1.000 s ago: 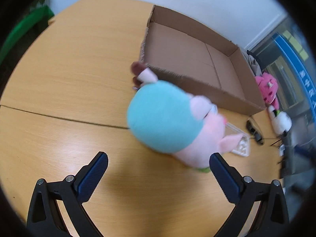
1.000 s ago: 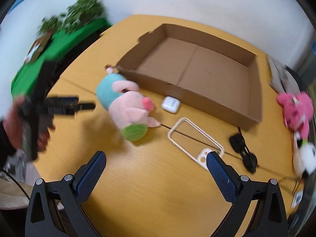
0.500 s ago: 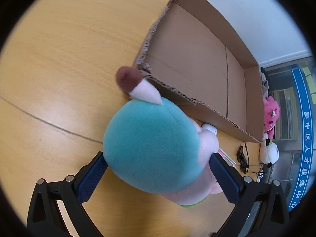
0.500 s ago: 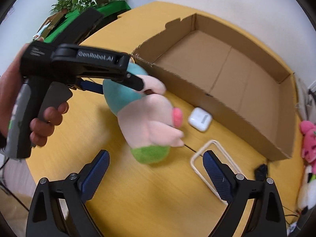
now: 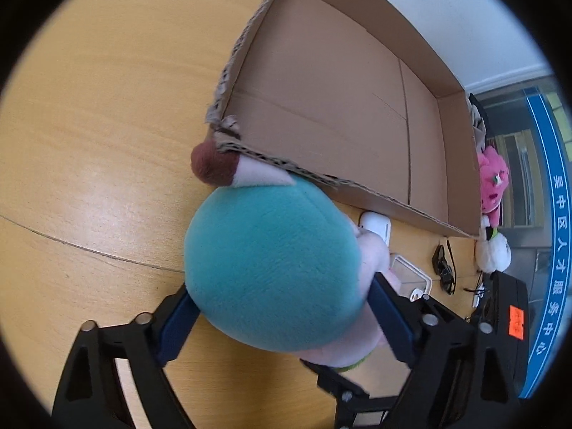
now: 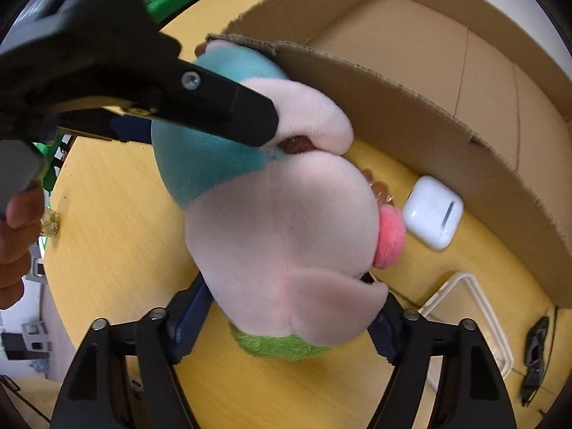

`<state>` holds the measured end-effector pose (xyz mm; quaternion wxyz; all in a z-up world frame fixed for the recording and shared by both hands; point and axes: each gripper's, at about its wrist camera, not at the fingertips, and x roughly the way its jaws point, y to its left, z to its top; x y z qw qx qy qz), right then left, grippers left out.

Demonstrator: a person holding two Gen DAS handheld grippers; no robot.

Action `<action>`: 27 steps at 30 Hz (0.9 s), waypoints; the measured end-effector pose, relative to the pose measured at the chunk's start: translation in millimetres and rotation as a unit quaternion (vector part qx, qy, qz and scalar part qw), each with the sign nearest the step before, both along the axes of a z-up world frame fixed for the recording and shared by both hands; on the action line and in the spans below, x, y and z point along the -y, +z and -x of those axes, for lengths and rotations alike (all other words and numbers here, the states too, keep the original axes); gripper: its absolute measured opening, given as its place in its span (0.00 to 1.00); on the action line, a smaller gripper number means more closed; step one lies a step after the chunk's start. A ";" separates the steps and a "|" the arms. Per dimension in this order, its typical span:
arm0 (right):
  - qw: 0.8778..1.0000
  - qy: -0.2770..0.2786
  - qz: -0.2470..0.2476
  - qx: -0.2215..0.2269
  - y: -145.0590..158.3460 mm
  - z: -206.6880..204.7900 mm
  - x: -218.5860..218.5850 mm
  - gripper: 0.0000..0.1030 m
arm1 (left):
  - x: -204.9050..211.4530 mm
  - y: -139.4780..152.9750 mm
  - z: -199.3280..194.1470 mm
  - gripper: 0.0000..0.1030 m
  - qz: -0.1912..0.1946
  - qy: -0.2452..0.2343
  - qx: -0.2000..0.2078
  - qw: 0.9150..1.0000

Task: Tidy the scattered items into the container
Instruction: 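Move the left tool to the teal-and-pink plush pig and close on it, then lift the plush pig with the left tool and carry it over the box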

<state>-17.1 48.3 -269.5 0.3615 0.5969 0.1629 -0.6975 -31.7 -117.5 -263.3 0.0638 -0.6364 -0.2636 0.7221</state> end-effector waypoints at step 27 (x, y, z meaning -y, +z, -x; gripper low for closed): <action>0.965 -0.155 0.153 -0.143 221.5 112.3 -4.4 0.58 | -18.8 253.2 159.8 0.75 0.064 -0.107 -0.213 0.969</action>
